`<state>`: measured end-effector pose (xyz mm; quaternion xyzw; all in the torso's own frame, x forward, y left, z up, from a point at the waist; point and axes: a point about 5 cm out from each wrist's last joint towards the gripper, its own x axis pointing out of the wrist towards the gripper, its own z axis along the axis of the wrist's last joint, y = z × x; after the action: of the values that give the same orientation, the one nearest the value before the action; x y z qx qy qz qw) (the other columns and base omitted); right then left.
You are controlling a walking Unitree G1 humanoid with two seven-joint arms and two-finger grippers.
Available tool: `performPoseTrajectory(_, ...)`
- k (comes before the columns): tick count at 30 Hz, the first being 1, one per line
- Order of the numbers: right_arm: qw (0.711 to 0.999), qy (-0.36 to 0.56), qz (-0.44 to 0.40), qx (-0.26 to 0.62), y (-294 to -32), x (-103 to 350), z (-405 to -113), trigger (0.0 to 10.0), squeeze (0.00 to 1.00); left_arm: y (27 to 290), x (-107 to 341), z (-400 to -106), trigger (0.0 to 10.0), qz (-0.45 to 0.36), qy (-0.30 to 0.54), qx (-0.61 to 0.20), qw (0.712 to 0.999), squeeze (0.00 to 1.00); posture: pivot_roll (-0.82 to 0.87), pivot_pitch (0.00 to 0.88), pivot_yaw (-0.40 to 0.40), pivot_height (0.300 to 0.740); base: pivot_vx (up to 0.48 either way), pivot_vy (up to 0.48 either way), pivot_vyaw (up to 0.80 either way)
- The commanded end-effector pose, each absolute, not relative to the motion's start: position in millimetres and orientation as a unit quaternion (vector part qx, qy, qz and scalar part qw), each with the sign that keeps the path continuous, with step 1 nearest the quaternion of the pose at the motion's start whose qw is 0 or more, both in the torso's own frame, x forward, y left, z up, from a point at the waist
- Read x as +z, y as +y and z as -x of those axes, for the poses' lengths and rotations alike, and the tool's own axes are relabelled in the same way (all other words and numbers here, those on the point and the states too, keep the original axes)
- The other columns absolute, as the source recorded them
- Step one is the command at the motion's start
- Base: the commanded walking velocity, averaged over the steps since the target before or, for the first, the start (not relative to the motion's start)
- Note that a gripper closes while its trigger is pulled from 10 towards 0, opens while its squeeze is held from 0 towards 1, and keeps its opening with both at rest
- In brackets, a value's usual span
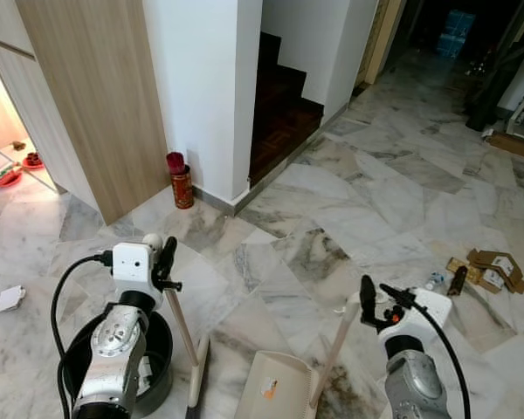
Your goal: Sweep floor
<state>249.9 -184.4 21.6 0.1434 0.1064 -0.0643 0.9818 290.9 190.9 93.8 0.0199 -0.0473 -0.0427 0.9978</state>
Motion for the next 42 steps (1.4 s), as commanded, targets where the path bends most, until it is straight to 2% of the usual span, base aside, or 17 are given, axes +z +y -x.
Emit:
performPoseTrajectory(1,0.976,0.139,-0.151,-0.071,-184.9,7.6,-240.7,10.0,0.00,190.3,105.5,-294.2,10.0,-0.025,-0.071,-0.044,0.996,0.00,0.09,0.003,-0.070,0.740,0.000,0.000,0.00)
performPoseTrajectory(5,0.979,0.096,-0.165,-0.074,-187.9,18.8,-244.9,10.0,0.00,190.7,106.0,-294.0,10.0,-0.024,-0.073,-0.043,0.996,0.00,0.09,0.001,-0.068,0.740,0.000,0.000,0.00)
performPoseTrajectory(12,0.977,0.096,-0.180,-0.058,-186.4,19.7,-248.2,10.0,0.00,189.6,105.9,-294.3,10.0,-0.025,-0.073,-0.046,0.996,0.00,0.09,0.001,-0.068,0.740,0.000,0.000,0.00)
performPoseTrajectory(19,0.986,0.106,-0.128,-0.029,-179.8,13.8,-246.1,10.0,0.00,189.2,105.8,-294.2,10.0,-0.025,-0.072,-0.045,0.996,0.00,0.09,0.001,-0.070,0.740,0.000,0.000,0.00)
performPoseTrajectory(23,0.992,0.112,-0.051,0.005,-176.6,10.1,-246.7,10.0,0.00,189.1,105.7,-294.1,10.0,-0.024,-0.073,-0.044,0.996,0.00,0.09,0.002,-0.071,0.740,0.000,0.000,0.00)
performPoseTrajectory(42,0.996,0.092,-0.010,-0.018,-180.3,13.7,-268.8,10.0,0.00,186.1,104.7,-294.6,10.0,-0.021,-0.071,-0.052,0.996,0.00,0.09,0.000,-0.073,0.740,0.000,0.000,0.00)
